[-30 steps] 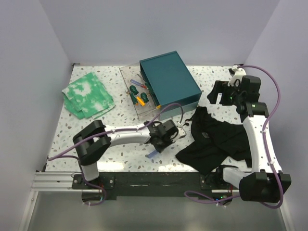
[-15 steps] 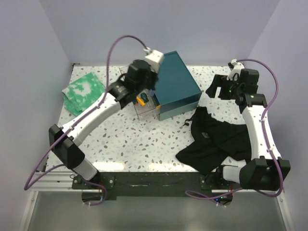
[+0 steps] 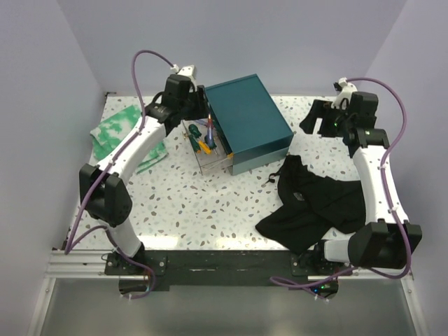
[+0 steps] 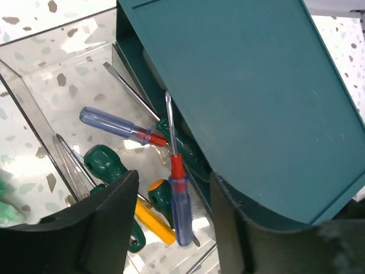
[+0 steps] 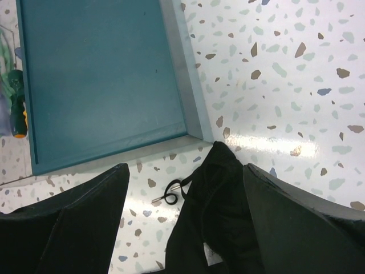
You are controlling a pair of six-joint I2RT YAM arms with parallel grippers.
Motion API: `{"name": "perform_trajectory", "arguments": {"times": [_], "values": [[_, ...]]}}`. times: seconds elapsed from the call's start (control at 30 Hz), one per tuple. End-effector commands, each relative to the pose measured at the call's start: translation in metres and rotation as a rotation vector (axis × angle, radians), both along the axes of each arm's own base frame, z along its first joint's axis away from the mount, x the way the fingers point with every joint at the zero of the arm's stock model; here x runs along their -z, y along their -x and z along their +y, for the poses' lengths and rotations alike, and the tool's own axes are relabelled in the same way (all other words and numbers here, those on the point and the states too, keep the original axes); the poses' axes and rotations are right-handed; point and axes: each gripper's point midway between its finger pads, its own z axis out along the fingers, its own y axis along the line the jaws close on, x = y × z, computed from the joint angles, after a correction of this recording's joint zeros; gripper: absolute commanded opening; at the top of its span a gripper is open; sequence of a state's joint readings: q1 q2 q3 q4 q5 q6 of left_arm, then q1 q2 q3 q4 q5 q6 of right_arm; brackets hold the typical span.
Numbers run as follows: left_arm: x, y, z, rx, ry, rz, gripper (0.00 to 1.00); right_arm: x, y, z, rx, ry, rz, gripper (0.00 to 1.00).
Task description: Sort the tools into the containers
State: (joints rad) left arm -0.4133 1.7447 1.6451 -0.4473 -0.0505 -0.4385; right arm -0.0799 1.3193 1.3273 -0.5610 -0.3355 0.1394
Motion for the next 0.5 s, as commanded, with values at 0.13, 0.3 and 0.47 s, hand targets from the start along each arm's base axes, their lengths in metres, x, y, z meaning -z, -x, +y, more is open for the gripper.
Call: {"name": "perform_trajectory", "arguments": {"times": [0.13,0.3,0.47], "values": [[-0.082,-0.004,0.010,0.020,0.129,-0.190,0.64,-0.025,-0.024,0.001,-0.017,-0.007,-0.065,0.84],[-0.050,0.005,0.072,-0.100,0.039,-0.190,0.05,-0.013,-0.039,0.001,-0.024,0.008,-0.038,0.83],[0.003,0.031,0.116,-0.158,-0.052,-0.133,0.00,-0.010,-0.060,0.010,-0.055,0.030,-0.040,0.81]]}}
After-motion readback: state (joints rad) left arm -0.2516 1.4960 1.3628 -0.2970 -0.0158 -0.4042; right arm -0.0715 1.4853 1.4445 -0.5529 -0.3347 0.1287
